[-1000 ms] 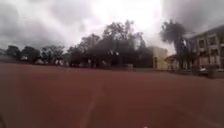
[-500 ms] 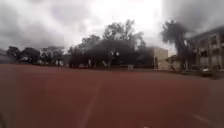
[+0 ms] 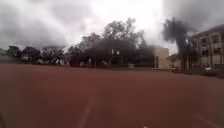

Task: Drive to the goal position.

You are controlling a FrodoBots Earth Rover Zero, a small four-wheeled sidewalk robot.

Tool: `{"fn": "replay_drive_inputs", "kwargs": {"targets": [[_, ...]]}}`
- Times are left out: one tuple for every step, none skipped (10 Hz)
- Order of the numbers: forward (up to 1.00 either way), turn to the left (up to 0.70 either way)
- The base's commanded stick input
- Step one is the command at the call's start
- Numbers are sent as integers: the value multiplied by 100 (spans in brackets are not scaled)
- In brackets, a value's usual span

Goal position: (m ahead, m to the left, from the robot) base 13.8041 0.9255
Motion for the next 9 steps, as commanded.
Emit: {"fn": "replay_drive_inputs", "kwargs": {"targets": [[67, 0], [67, 0], [67, 0], [67, 0], [67, 0], [67, 0], [67, 0], [67, 0], [67, 0]]}}
